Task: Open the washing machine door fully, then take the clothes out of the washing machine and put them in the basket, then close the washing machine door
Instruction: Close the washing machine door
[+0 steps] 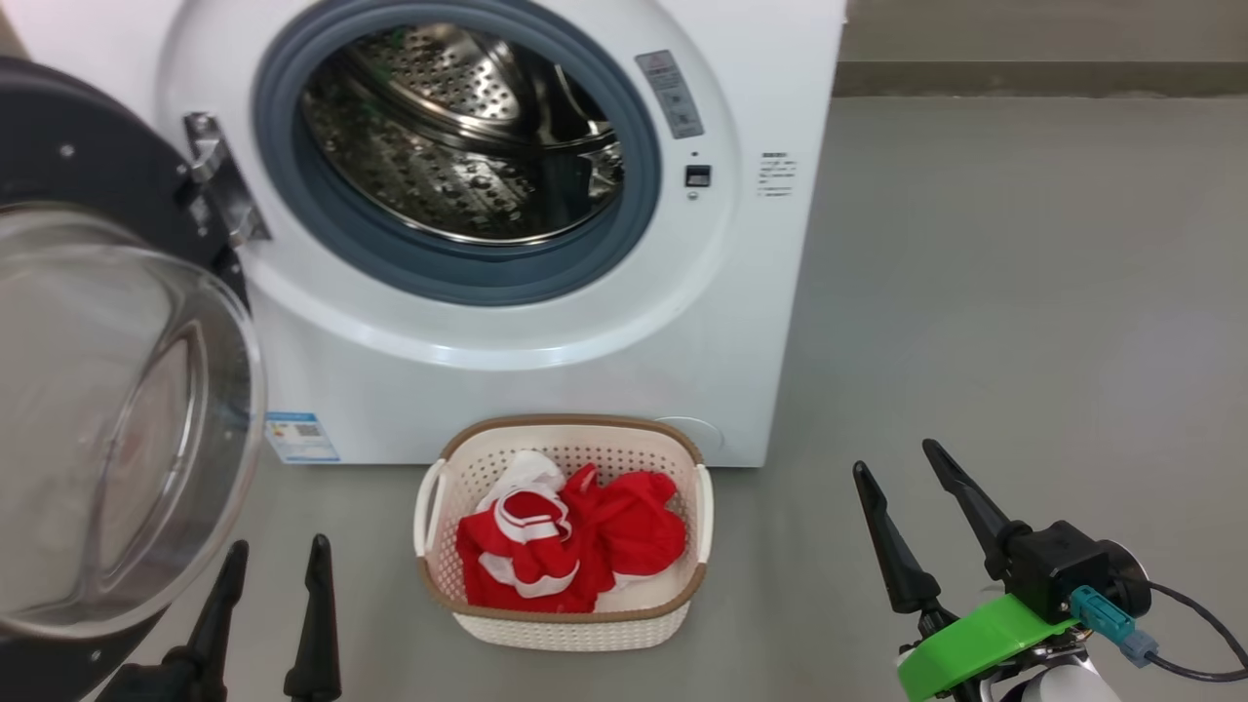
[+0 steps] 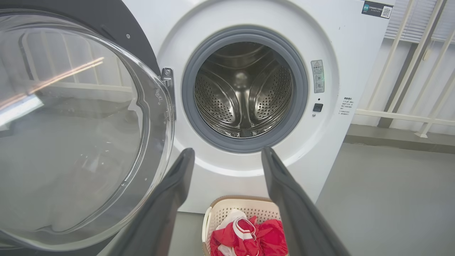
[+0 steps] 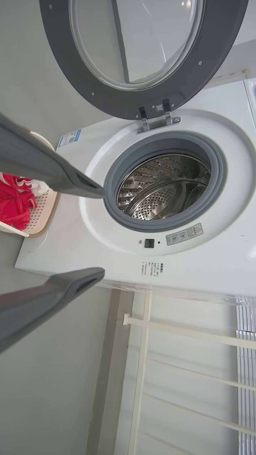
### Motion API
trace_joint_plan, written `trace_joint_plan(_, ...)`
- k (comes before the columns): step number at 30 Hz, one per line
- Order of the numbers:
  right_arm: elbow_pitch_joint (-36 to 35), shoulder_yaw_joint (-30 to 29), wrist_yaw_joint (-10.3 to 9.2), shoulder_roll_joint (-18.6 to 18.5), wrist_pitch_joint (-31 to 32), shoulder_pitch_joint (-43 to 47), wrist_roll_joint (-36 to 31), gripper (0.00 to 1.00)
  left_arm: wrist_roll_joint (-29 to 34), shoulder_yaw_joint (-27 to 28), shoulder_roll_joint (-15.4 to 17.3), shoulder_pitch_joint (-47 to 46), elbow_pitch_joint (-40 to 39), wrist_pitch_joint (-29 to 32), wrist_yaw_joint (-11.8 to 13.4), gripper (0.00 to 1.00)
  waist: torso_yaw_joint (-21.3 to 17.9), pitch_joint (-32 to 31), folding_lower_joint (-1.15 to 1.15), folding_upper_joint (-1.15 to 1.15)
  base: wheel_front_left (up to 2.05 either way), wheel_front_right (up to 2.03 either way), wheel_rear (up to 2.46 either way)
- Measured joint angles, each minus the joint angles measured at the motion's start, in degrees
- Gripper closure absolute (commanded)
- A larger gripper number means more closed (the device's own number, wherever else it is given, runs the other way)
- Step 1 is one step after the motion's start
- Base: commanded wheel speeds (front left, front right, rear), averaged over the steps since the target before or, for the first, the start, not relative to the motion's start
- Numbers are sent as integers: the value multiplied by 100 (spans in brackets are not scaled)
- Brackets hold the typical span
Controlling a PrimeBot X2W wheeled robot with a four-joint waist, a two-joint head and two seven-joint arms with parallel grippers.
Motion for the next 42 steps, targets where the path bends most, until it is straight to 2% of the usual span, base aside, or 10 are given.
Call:
trace_joint_plan(32, -58, 670, 0, -7, 0, -137, 178, 0, 62, 104, 130, 274, -814, 489, 509, 0, 2021, -101, 0, 0, 0, 0, 0)
trace_joint_plan(42, 53, 942, 0, -5, 0, -398, 212, 0, 60, 237, 149, 468, -1054, 468, 710, 0, 2259, -127, 0, 0, 0, 0, 0)
